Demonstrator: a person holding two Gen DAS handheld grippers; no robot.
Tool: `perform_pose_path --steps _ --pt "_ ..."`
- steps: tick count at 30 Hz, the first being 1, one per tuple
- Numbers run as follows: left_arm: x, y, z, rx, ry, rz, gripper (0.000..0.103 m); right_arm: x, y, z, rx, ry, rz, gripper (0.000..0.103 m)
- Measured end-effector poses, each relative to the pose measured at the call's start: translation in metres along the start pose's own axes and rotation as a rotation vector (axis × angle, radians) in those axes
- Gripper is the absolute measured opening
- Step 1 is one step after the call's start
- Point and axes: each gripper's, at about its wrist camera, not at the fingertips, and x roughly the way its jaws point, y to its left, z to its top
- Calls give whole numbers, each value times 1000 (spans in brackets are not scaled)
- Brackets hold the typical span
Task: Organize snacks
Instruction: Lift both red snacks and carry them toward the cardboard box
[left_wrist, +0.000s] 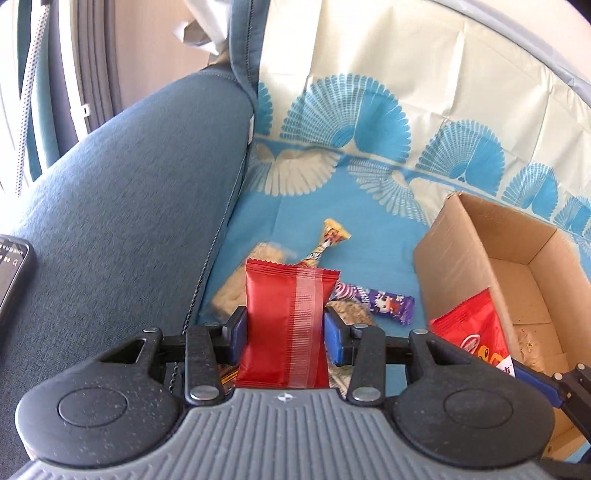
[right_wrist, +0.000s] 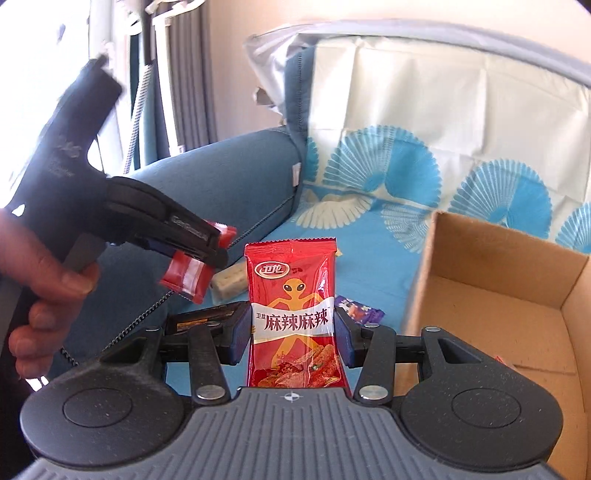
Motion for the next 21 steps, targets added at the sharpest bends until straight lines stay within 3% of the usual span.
perform_pose_path --steps 3,4,5,7,15,21 --pt "-1 -7 1 4 -6 -12 47 4 -8 -1 12 47 -42 48" --pt "0 -9 1 4 -5 -16 47 7 -10 -3 11 66 -62 41" --pt "0 -10 1 5 -6 -19 47 9 -12 -5 12 85 -77 27" --pt "0 -14 2 8 -10 -23 47 9 -20 -7 47 100 -79 23" --pt "2 -28 0 24 -20 -64 47 -6 -29 -11 76 43 -63 23" --pt "5 -27 -1 32 -19 -54 47 -9 -31 -6 92 41 -14 25"
